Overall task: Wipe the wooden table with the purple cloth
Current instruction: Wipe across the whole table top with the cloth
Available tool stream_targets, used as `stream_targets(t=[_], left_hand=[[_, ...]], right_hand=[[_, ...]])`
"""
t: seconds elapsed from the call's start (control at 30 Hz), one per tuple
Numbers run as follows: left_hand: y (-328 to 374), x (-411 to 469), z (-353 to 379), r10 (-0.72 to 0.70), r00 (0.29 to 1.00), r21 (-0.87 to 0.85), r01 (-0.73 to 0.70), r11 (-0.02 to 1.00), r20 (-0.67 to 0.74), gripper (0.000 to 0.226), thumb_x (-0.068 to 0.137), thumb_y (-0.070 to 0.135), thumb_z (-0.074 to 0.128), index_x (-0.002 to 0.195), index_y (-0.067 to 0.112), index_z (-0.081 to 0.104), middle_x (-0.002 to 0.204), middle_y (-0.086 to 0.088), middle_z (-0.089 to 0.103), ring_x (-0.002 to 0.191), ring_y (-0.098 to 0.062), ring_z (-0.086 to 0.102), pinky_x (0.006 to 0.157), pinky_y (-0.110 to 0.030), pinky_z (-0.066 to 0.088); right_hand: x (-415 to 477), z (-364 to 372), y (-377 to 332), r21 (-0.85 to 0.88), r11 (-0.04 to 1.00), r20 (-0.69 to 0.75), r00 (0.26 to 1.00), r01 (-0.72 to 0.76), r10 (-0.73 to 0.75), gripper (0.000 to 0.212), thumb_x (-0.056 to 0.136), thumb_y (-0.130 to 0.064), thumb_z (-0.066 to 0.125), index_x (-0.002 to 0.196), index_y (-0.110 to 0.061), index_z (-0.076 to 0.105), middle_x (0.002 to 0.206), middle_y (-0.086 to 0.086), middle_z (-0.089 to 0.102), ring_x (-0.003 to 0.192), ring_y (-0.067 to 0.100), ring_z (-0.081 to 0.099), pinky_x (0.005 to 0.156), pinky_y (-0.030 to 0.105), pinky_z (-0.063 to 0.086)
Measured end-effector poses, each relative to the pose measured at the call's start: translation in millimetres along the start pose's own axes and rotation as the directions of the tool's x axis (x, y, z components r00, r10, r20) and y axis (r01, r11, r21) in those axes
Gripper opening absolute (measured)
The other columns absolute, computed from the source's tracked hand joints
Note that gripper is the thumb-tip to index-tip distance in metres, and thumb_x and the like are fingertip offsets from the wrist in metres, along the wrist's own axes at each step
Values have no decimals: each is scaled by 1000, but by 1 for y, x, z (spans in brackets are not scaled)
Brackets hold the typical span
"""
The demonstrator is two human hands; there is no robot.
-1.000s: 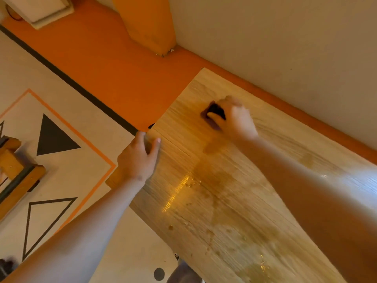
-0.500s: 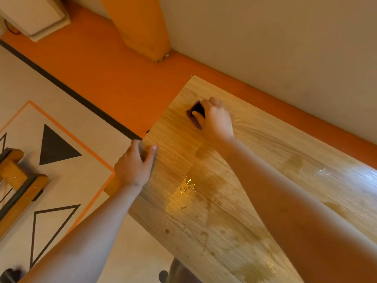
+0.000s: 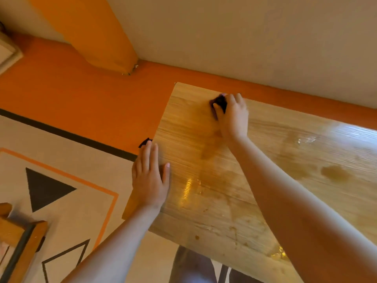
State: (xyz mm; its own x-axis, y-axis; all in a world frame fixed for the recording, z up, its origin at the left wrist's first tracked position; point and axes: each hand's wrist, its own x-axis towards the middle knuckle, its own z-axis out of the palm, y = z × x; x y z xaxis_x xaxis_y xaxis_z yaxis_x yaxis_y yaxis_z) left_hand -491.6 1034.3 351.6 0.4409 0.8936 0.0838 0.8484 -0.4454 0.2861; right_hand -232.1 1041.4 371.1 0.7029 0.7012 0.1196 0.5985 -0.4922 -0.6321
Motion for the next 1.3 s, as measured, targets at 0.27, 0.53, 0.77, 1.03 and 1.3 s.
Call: stream_targets(t=[0.27,0.53,0.77,1.03,1.3], left_hand=[[-5,3,4,140,988,-85,-134,987,70,49,99,34,39,144,16,42,153,-2,36,145,-18,24,115,-44,28],[-6,4,6,148,988,-122,-142,982,38,49,98,34,39,141,12,46,152,-5,38,144,-21,26,114,-43,28],[-5,4,6,128,991,-96,-124,988,35,50,97,35,39,141,13,46,152,-4,38,143,-21,28,113,-35,23],[-4,3,3,136,990,-120,-132,984,27,49,96,33,41,140,13,47,152,-4,39,143,-22,29,112,-34,23],[-5,2,3,117,991,-113,-110,987,57,49,97,35,39,142,15,45,154,-1,35,144,-18,24,113,-37,23]], right_hand=[[-27,-14,15,-32,999,-32,999,-17,16,27,93,-24,54,109,-3,59,108,12,55,99,28,52,73,29,38],[-17,-68,77,-40,915,-313,875,-400,369,27,94,-25,53,109,-4,59,112,10,55,101,25,52,76,21,31],[1,9,-3,19,995,-97,991,-93,95,22,92,-17,53,109,-4,59,110,10,56,102,25,51,69,24,34],[6,-62,83,30,927,-317,876,-375,365,25,93,-24,52,108,-6,60,111,9,55,101,26,53,73,23,32],[-49,11,-16,49,995,10,996,-85,85,26,89,-21,59,108,-3,60,108,13,57,102,29,52,72,31,37]])
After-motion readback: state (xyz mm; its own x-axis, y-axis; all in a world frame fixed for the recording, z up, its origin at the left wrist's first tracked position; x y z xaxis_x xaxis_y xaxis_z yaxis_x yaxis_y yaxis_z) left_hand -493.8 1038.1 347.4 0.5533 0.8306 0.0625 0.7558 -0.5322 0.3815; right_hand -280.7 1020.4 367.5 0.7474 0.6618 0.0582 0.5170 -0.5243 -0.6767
